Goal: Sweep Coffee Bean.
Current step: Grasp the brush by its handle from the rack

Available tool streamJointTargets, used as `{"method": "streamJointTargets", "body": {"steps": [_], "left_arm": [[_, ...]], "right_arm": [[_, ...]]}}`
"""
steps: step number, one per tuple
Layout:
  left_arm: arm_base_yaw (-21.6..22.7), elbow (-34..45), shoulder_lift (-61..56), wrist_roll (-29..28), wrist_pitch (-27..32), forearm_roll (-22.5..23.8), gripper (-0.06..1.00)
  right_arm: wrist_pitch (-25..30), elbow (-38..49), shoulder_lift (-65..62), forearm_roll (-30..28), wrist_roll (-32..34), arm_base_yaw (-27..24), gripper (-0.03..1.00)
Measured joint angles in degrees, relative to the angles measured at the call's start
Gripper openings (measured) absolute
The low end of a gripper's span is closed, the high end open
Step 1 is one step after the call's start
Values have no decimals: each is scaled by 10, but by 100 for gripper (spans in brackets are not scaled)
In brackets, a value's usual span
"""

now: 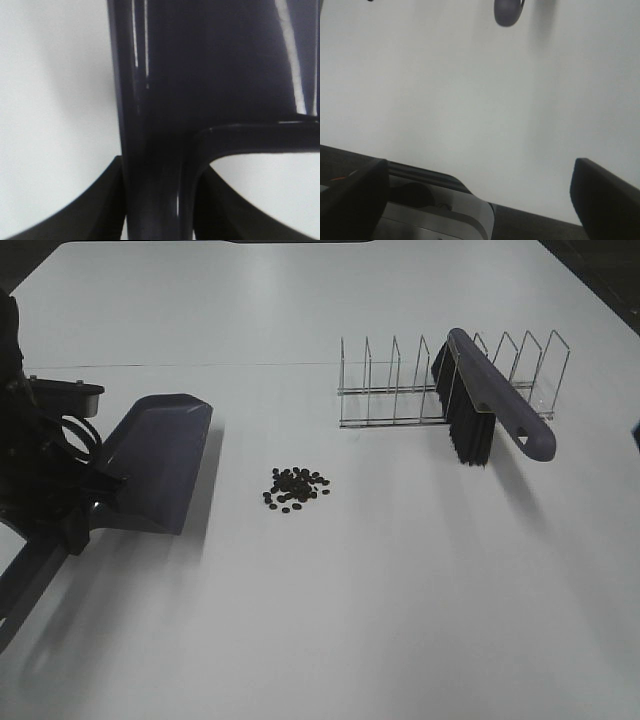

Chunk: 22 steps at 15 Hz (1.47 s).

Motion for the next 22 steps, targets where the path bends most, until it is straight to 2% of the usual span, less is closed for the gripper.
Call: {"method": "streamJointTargets", "body": {"steps": [5, 6, 8, 12, 16, 22], "left_arm": [[0, 0, 0, 2, 12, -12, 32], [0, 0, 0, 2, 12, -13, 32], [0, 0, 0, 3, 16, -13, 32], [0, 0, 0, 4, 31, -13, 32], [0, 0, 0, 4, 40, -13, 32], [0, 0, 0, 4, 40, -18, 32]], "right_arm": [[-2, -245, 333, -5, -19, 0, 89], [-2, -265, 357, -6, -22, 0, 89], [-3, -403, 503, -13, -29, -1, 89], [-3, -526, 630, -14, -30, -1, 89], [-3, -593, 705, -20, -36, -3, 89], [-3, -596, 744, -33, -41, -7, 89]]}}
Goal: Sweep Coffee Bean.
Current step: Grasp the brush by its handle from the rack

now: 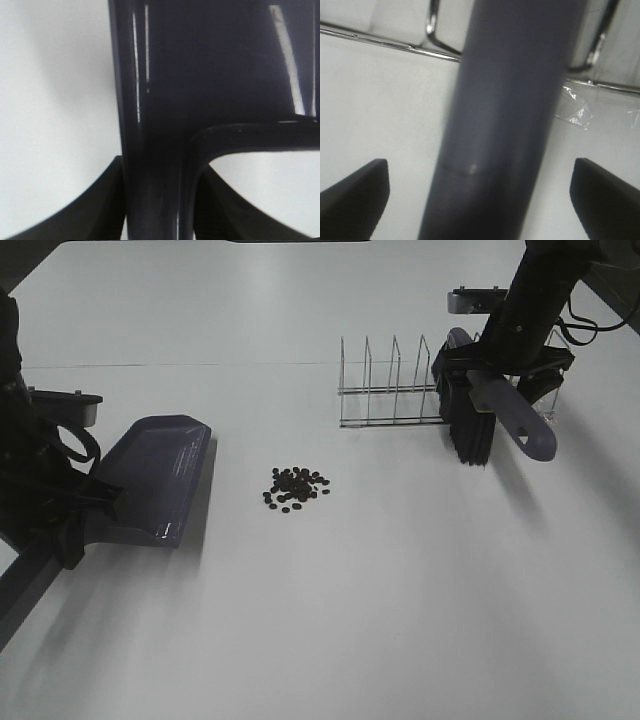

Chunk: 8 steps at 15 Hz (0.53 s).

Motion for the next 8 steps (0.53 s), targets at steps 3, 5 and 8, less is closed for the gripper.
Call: {"method": "streamJointTargets", "body": {"steps": [3, 5, 8], "left_arm": [[0, 0, 0, 0, 0, 0, 32], [0, 0, 0, 0, 0, 0, 32], [0, 0, 0, 0, 0, 0, 32]], "right_arm": [[0, -1, 0, 3, 0, 0, 89], [0, -1, 0, 25, 0, 0, 89], [0, -1, 0, 33, 7, 0, 86]]}}
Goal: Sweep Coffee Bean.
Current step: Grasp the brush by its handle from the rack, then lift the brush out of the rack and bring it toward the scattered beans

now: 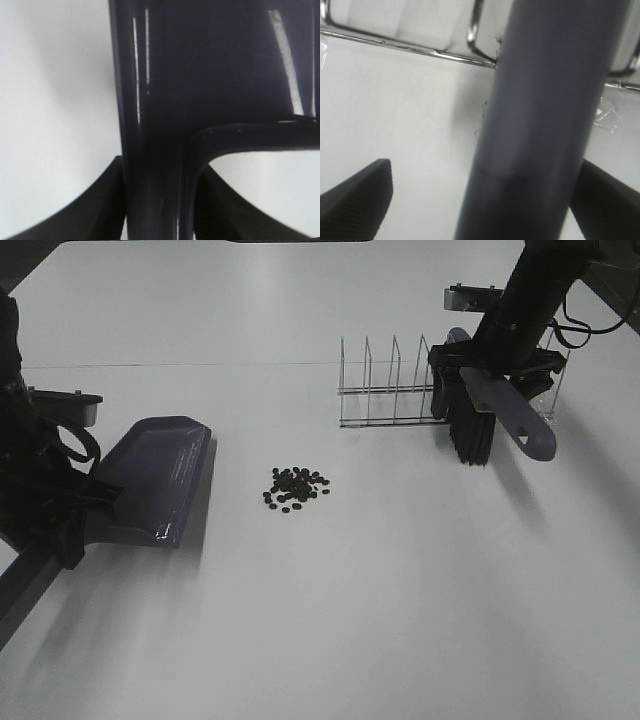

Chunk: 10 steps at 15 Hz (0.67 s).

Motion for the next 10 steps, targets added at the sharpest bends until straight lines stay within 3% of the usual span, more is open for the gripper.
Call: {"method": "streamJointTargets", "body": {"steps": [3, 6, 10], "left_arm": [[0, 0, 0, 0, 0, 0, 32], [0, 0, 0, 0, 0, 0, 32], [0, 0, 0, 0, 0, -3, 32]], "right_arm": [[0, 0, 0, -2, 23, 0, 70], [0, 0, 0, -21, 36, 0, 32], [0, 0, 0, -35, 36, 0, 32]]}}
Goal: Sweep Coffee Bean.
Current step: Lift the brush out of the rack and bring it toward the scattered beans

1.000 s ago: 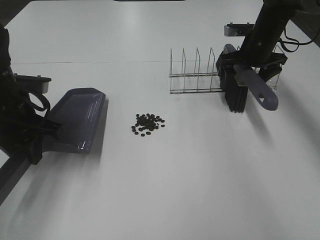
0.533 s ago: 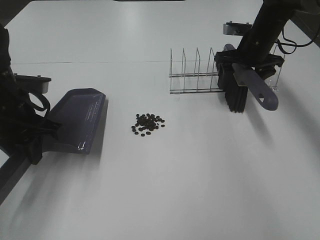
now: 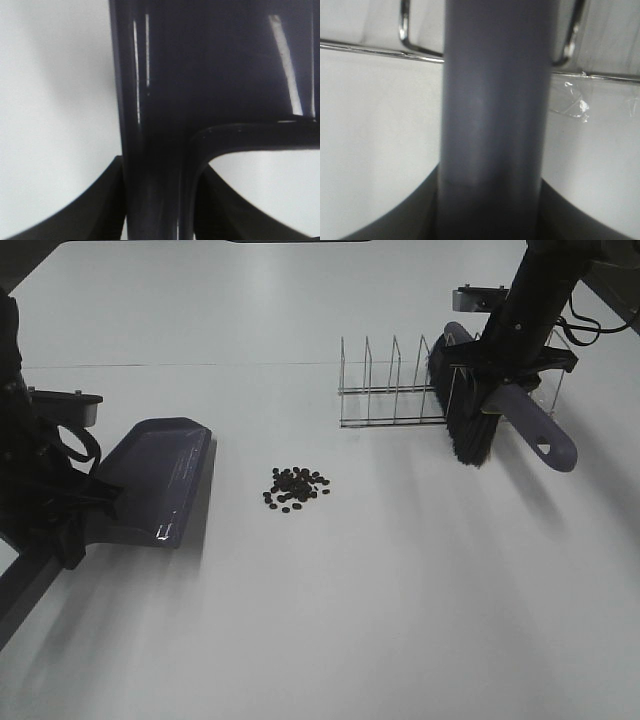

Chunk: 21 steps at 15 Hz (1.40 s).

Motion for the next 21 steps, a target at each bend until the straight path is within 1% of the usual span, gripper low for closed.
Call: {"method": "streamJointTargets", "body": {"steps": [6, 9, 11, 12, 13, 14, 15, 16, 17, 18, 21], "left_arm": [[0, 0, 0, -2, -1, -13, 32], [0, 0, 0, -8, -2, -25, 32], [-1, 0, 0, -13, -2, -37, 32], [-3, 0, 0, -14, -2, -42, 32], [-3, 0, 0, -14, -2, -42, 32], [-24, 0, 1, -15, -4, -40, 32], [-24, 0, 1, -15, -4, -40, 32], [-40, 0, 7, -19, -18, -37, 32], [-43, 0, 19, -19, -24, -36, 32], [-49, 0, 48, -20, -40, -32, 32], [-74, 0, 76, -26, -66, -30, 32]], "right_arm": [[1, 7, -24, 10, 19, 0, 32], [0, 80, -96, 11, 29, 0, 32], [3, 171, -168, 3, 30, 9, 32], [4, 198, -194, -7, 32, 21, 32], [4, 198, -194, -7, 32, 21, 32], [6, 221, -235, -37, 44, 55, 32], [6, 221, -235, -37, 44, 55, 32], [5, 222, -241, -65, 55, 87, 32], [4, 223, -241, -84, 68, 109, 32], [5, 226, -241, -120, 91, 147, 32], [5, 226, -241, -138, 109, 177, 32]]}}
